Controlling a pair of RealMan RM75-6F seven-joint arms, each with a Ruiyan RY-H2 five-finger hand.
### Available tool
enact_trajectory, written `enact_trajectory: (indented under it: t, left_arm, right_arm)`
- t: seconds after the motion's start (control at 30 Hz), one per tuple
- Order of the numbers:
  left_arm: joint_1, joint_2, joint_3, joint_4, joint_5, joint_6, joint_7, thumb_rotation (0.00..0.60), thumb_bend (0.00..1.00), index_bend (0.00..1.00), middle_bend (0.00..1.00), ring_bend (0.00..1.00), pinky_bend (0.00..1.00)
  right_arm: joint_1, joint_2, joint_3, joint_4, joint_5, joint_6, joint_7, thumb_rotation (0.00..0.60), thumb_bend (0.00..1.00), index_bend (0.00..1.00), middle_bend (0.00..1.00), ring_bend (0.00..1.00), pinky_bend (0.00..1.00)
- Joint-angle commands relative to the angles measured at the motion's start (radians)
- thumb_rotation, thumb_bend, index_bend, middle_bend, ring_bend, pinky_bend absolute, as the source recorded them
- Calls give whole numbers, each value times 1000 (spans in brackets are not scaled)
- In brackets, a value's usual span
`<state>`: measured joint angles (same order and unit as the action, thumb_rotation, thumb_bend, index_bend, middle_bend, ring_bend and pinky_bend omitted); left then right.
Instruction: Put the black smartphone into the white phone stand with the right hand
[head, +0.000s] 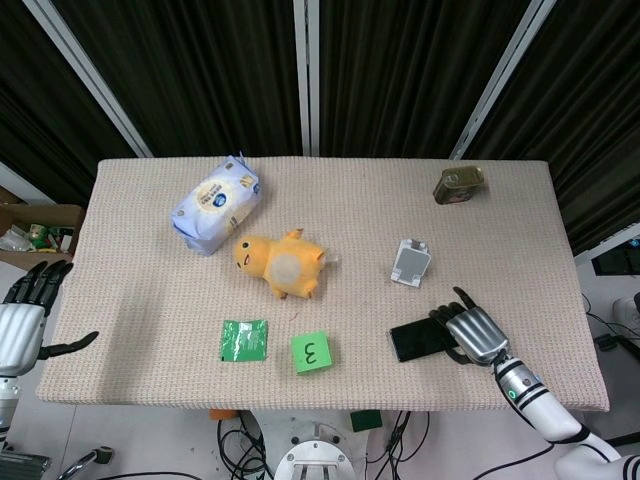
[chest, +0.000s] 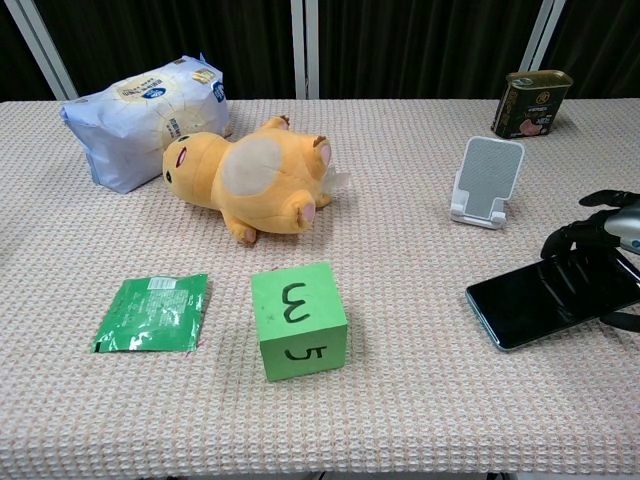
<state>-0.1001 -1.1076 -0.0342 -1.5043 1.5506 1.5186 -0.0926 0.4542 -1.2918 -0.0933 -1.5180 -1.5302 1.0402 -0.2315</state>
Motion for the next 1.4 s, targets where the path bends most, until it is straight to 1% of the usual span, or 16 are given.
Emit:
enact_trajectory:
  t: [0.03, 0.13, 0.2, 0.33, 0.43, 0.47, 0.6, 0.67, 0.77, 0.83, 0.9, 1.0, 1.17, 1.27, 1.33, 1.4]
  left_arm:
    - [0, 1, 1, -1, -3, -5, 0, 443, 0, 88, 77, 45, 177]
    - [-1, 1, 3, -2, -2, -8, 1, 445, 0, 88, 78, 45, 177]
    - [0, 2, 3, -3, 0, -3, 3, 446, 0, 88, 77, 45, 177]
    - [5, 5, 0, -3, -2, 7, 2, 444, 0, 88, 77, 45, 177]
    - [7, 6, -2, -3, -5, 9, -2, 445, 0, 89, 77, 45, 177]
    - [6, 6, -2, -3, -5, 9, -3, 443, 0, 88, 77, 45, 177]
    - [4, 2, 1, -4, 1, 5, 3, 444, 0, 88, 77, 45, 177]
    - [2, 2, 3, -7, 4, 2, 9, 447, 0, 88, 78, 45, 177]
    - [3, 5, 2, -14, 6, 6, 16, 444, 0, 88, 78, 45, 177]
    - [3, 6, 0, -16, 5, 9, 17, 442, 0, 88, 78, 45, 177]
    - [2, 6, -1, -18, 5, 8, 18, 444, 0, 88, 78, 45, 177]
    - [-2, 1, 1, -15, 5, -1, 20, 444, 0, 88, 78, 45, 177]
    - [-5, -4, 4, -11, 8, -7, 21, 442, 0, 88, 77, 45, 176]
    - [-2, -2, 2, -7, 4, -3, 17, 446, 0, 88, 77, 45, 177]
    - [-1, -1, 2, -5, -1, -4, 14, 444, 0, 88, 78, 45, 177]
    - [-1, -2, 2, -3, -2, -6, 11, 445, 0, 88, 78, 45, 177]
  right_arm:
    - [-1, 5, -2, 11, -36, 21, 54, 600, 627, 576, 490, 496, 151]
    - [-3, 12, -7, 21, -75, 49, 75, 600, 632, 577, 523, 517, 189]
    - [-8, 20, -9, 27, -119, 94, 79, 600, 633, 577, 537, 527, 221]
    - [-23, 46, 5, 37, -220, 228, 56, 600, 629, 576, 562, 545, 244]
    - [-22, 82, 29, 24, -278, 312, 36, 600, 629, 576, 571, 551, 248]
    - [-18, 101, 45, 15, -294, 337, 17, 600, 629, 576, 574, 551, 248]
    - [15, 166, 113, -3, -345, 381, -108, 600, 628, 576, 581, 551, 247]
    - [47, 207, 141, -12, -384, 371, -182, 600, 628, 576, 577, 551, 246]
    - [101, 269, 167, -19, -448, 327, -267, 600, 628, 574, 569, 551, 227]
    - [134, 301, 174, -18, -475, 283, -295, 600, 626, 569, 566, 551, 213]
    - [173, 338, 175, -19, -499, 215, -321, 600, 626, 560, 564, 551, 208]
    - [227, 371, 173, -10, -544, 141, -342, 600, 628, 546, 557, 551, 199]
    - [304, 378, 159, 44, -593, 19, -359, 600, 627, 529, 548, 551, 186]
    - [342, 370, 149, 75, -619, -28, -361, 600, 628, 516, 547, 551, 185]
    - [365, 366, 142, 96, -632, -56, -358, 600, 628, 493, 548, 551, 185]
    - [399, 366, 127, 122, -653, -106, -357, 600, 628, 456, 549, 551, 180]
